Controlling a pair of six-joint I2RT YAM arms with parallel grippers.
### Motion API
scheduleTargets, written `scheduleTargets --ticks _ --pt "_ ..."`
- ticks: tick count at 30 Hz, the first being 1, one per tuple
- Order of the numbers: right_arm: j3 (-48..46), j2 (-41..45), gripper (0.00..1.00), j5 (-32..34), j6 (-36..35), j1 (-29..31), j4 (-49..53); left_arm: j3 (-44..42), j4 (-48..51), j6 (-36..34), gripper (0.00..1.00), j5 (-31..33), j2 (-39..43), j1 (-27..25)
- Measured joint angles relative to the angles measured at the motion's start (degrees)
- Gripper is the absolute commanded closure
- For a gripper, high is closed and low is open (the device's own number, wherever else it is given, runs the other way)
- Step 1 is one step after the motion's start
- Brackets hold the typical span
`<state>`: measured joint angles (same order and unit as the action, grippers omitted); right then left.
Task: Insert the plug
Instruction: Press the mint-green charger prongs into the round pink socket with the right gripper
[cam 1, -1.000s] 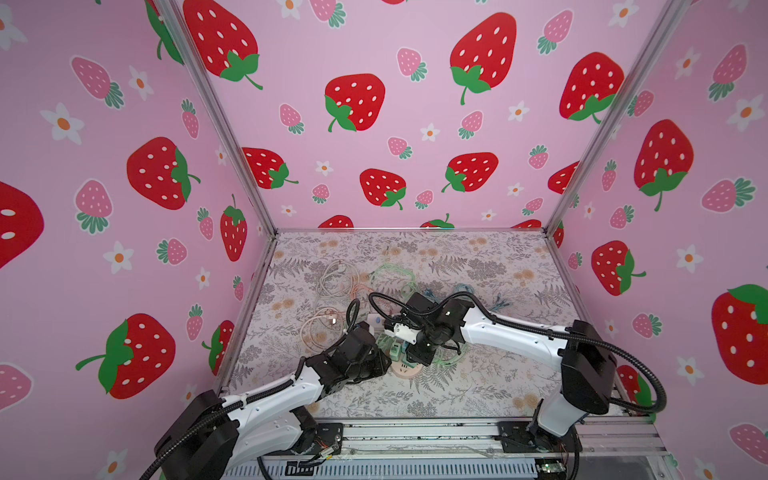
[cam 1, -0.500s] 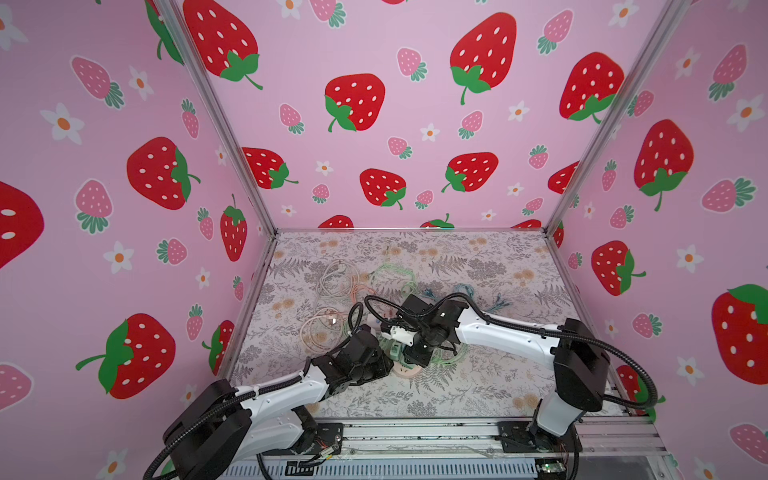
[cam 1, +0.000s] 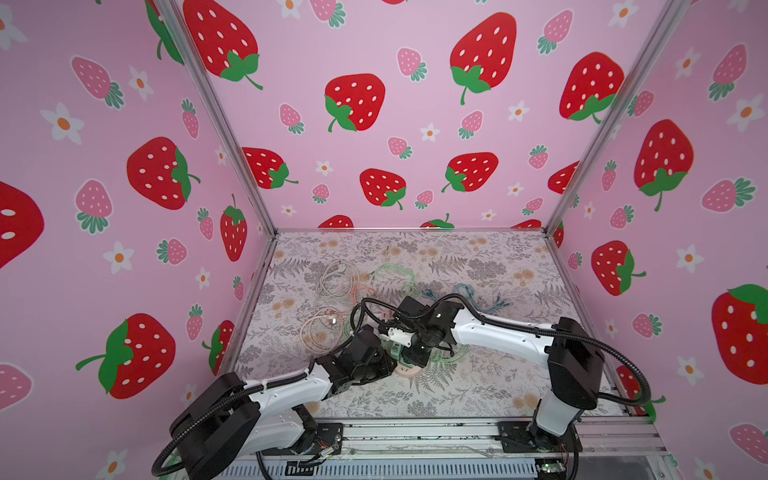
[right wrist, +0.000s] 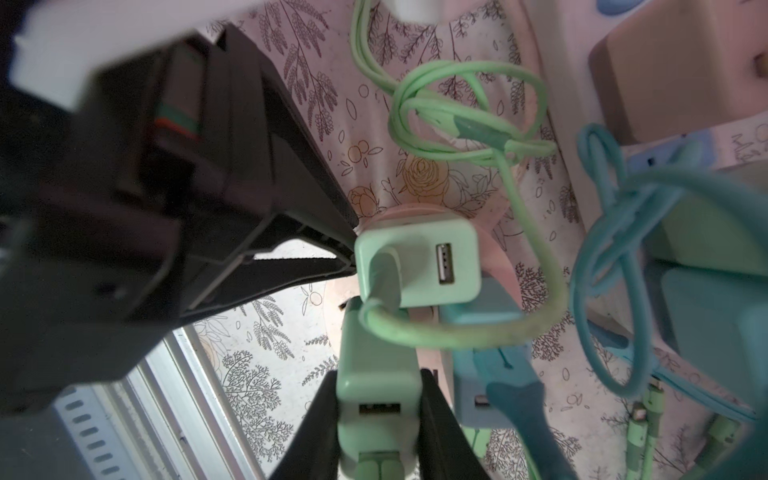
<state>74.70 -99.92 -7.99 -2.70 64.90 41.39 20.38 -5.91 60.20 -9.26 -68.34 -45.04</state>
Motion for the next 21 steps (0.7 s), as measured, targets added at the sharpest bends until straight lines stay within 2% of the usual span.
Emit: scheduleTargets --ticks 21 --pt "4.4 -4.6 0.90 4.3 -0.6 2.5 3.5 -1.2 -2.3 1.4 0.79 -0.4 0.3 0.0"
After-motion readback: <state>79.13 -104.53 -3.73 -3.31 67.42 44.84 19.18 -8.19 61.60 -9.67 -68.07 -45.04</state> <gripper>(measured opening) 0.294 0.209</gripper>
